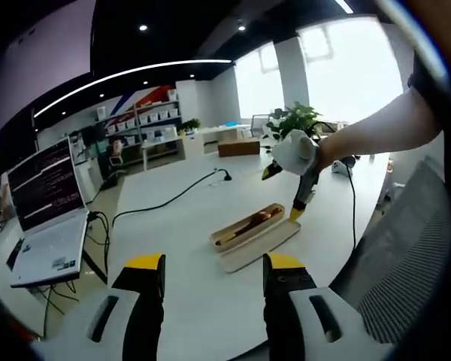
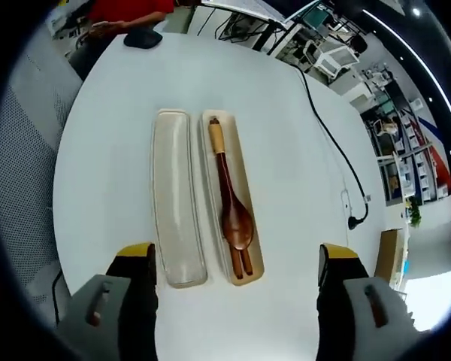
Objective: Arrange the utensils inside the cutlery case until each visible utensil rests in its matching compartment.
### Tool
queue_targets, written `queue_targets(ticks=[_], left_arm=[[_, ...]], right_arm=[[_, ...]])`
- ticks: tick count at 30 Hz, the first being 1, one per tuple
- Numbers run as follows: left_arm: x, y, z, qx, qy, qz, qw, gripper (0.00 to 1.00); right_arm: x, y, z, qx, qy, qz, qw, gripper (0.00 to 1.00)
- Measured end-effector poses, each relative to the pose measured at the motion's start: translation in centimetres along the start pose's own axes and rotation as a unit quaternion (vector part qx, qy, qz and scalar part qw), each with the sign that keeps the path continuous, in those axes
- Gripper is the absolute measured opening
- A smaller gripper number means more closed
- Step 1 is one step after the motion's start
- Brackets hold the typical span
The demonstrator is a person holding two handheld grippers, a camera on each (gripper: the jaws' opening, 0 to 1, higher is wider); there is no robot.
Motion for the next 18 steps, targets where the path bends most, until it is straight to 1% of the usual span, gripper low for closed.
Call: queue_targets(ticks=[7,11,14,18], left_arm=[[-0.1,0.0,0.0,0.002,0.001,-0.007,1.0,0.53],[-0.5,0.1,-0.1,0.007,0.01,-0.017,0.9998,0.53],[-0.6,0.1,-0.2,0.005,0.014,-0.014,0.9998,0.53],[-1.2,-0.1,-0.3,0.002,0.026,-0.016,0.9995,0.53]], right_arm=[[0.4,1.4,1.5,0.007,0.008,-0.009,0.9999,0.88],[0.5,2.0,2.2,0.01,0.013,-0.017,0.9997,0.88],[0.6,2.5,2.7,0.012,0.017,-0.025,0.9995,0.88],[1.0,3.6,3.6,0.016,0.023,-0.034,0.999,0.89]])
Point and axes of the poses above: the point that each gripper's makers call its tool centre point, and the gripper's own axes: z roughly backward along the fingers, x roughly to its left, y roughly out of its underside, the point moved 2 cm from there along z, roughly backward along the fingers, and after that the axes turned 12 degrees about y, right-handed, at the moved point
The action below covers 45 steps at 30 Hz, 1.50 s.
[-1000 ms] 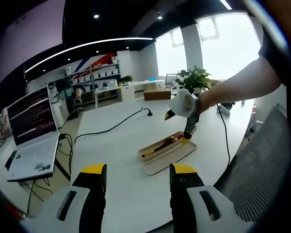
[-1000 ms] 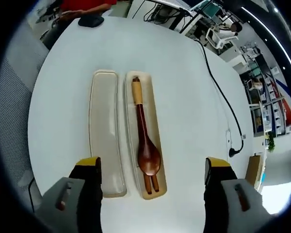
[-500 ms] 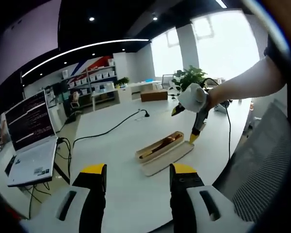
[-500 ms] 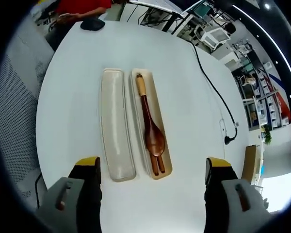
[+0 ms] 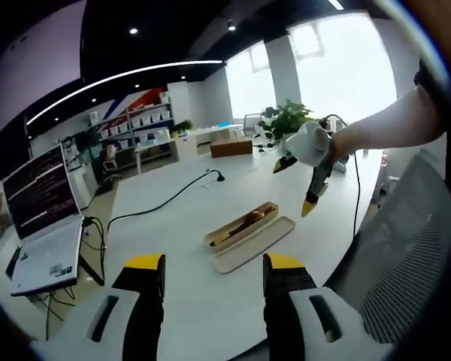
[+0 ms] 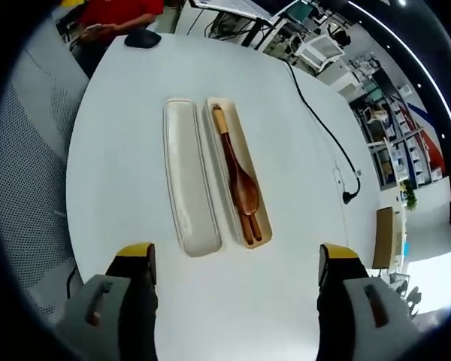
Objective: Arrange the utensils inside the cutlery case until each visible utensil rests in its matching compartment.
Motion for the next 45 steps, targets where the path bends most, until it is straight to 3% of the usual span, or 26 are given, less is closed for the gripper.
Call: queue_targets(ticks=[10,14,19,24,29,36,40,45], left_arm=[[-0.9,-0.1,-0.5,0.003,0.024,-0.002,0.9997,0.54],[-2.0,0.3,-1.1,0.021,0.056,0.007,0.9982,0.59],[-2.8,-0.2,-1.5,0.02,0.079,-0.01,0.9966,0.6],[-2.1,-0.3,-1.7,0.029,0.086,-0.02,0.9957,0.6],[-2.1,-1.1,-2.5,0.028,0.104,-0.043,0.9933,0.6],[-1.7,-0.6,-5.4,0.048,0.132,-0.078,0.9871,0.6],[-1.3,0.1,-6.8,0.074,0.14,-0.128,0.979,0.6],[-0.8,2.1,-8.8,0.097,0.163,-0.123,0.9741,0.6]], right_arm=[[0.4,3.4,2.1,0.018,0.017,-0.032,0.9992,0.87],[0.6,4.8,3.0,0.025,0.016,-0.055,0.998,0.87],[0.3,6.4,4.1,0.032,0.024,-0.062,0.9973,0.87],[0.1,7.7,5.0,0.041,0.028,-0.069,0.9963,0.86],[0.4,8.6,5.4,0.048,0.032,-0.082,0.9949,0.86],[1.2,9.0,5.8,0.058,0.026,-0.086,0.9943,0.86],[1.4,8.9,5.5,0.059,0.018,-0.082,0.9947,0.85],[1.7,8.4,4.8,0.056,-0.001,-0.091,0.9943,0.83]])
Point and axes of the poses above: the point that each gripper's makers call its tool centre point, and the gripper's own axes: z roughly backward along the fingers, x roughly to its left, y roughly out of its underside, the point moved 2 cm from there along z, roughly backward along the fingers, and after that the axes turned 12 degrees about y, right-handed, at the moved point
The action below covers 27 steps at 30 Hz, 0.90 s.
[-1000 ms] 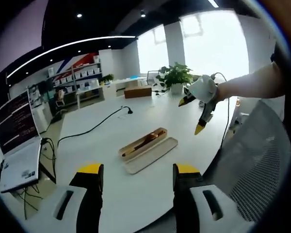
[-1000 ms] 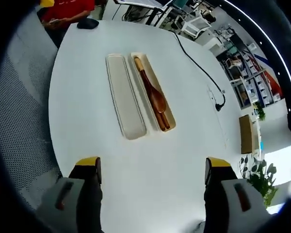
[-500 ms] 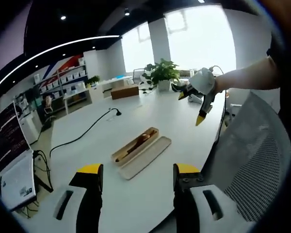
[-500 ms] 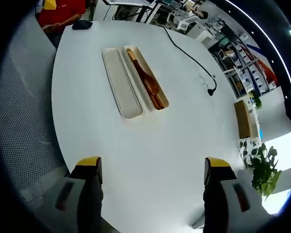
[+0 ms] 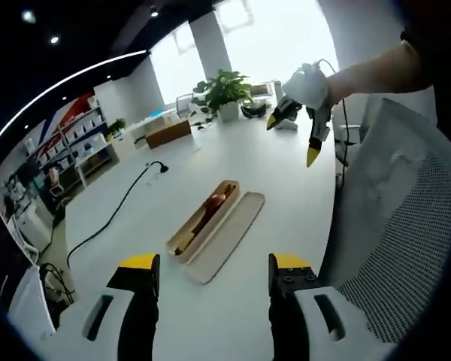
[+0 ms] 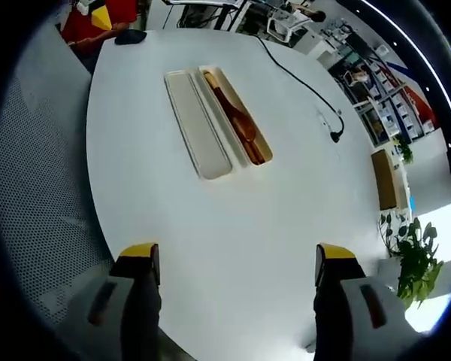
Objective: Arrange the utensils inside the cutlery case until each visible utensil rests in its matching compartment.
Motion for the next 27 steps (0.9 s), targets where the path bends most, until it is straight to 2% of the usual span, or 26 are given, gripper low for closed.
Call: queue_targets(ticks=[4,8,13,15,22,27], left_arm=[[0.2,1.6,-1.3,0.018,0.022,0.008,0.9996,0.6],[0.7,2.6,-2.4,0.03,0.034,0.009,0.9989,0.6],[1.8,3.4,-3.7,0.044,0.045,0.012,0.9979,0.6],[2.2,3.7,-4.0,0.051,0.045,0.011,0.9976,0.6],[3.5,4.2,-5.1,0.058,0.047,0.009,0.9971,0.6],[4.2,4.9,-6.0,0.07,0.061,0.011,0.9956,0.6]], right_arm=[[0.7,-0.3,-1.0,0.002,-0.023,0.0,0.9997,0.79],[1.5,-1.0,-1.8,-0.004,-0.048,0.008,0.9988,0.77],[2.5,-2.1,-3.0,-0.023,-0.083,-0.003,0.9963,0.75],[3.2,-2.8,-3.4,-0.039,-0.109,-0.012,0.9932,0.73],[3.3,-3.1,-4.9,-0.03,-0.124,-0.012,0.9918,0.71],[3.2,-3.6,-5.8,-0.029,-0.134,0.001,0.9905,0.68]])
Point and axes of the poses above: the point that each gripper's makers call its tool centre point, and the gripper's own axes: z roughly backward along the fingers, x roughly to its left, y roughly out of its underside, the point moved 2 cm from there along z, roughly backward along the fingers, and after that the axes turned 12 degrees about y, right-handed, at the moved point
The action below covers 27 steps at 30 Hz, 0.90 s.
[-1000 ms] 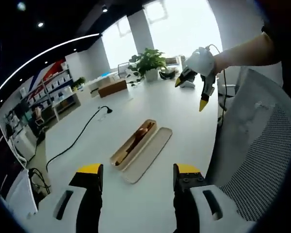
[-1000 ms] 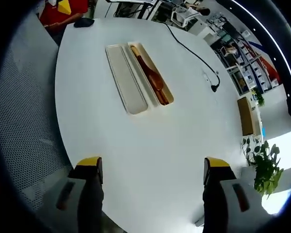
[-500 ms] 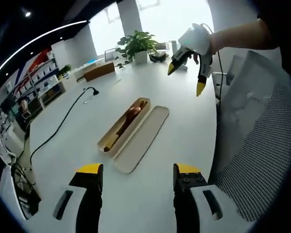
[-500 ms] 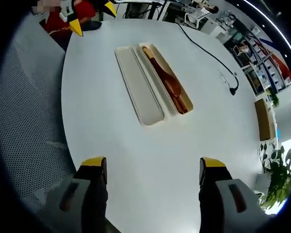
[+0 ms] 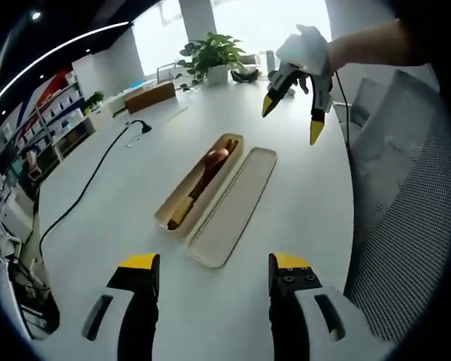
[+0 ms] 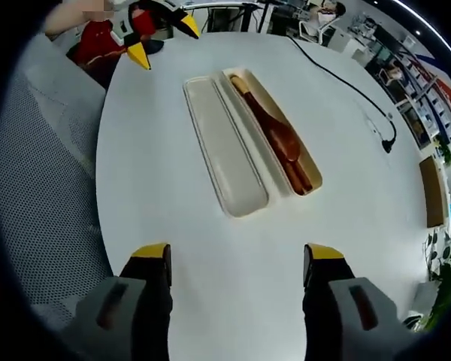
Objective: Arrange the utensils inside the cutlery case until each visible utensil rests in its matching compartment.
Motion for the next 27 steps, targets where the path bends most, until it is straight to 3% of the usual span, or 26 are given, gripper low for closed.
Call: queue_targets(ticks=[3,11,27], left_arm=[[0.3,0.3,-0.7,0.008,0.008,0.0,0.9999,0.6],[0.3,0.5,-3.0,0.017,0.033,-0.002,0.9993,0.59],[1.5,0.0,-6.0,0.014,0.06,0.011,0.998,0.57]], right_arm=[[-0.1,-0.2,-0.5,-0.002,-0.011,0.004,0.9999,0.59],[0.2,-1.2,-2.4,0.001,-0.028,0.014,0.9995,0.63],[0.1,-2.6,-5.0,-0.012,-0.067,0.041,0.9968,0.57]])
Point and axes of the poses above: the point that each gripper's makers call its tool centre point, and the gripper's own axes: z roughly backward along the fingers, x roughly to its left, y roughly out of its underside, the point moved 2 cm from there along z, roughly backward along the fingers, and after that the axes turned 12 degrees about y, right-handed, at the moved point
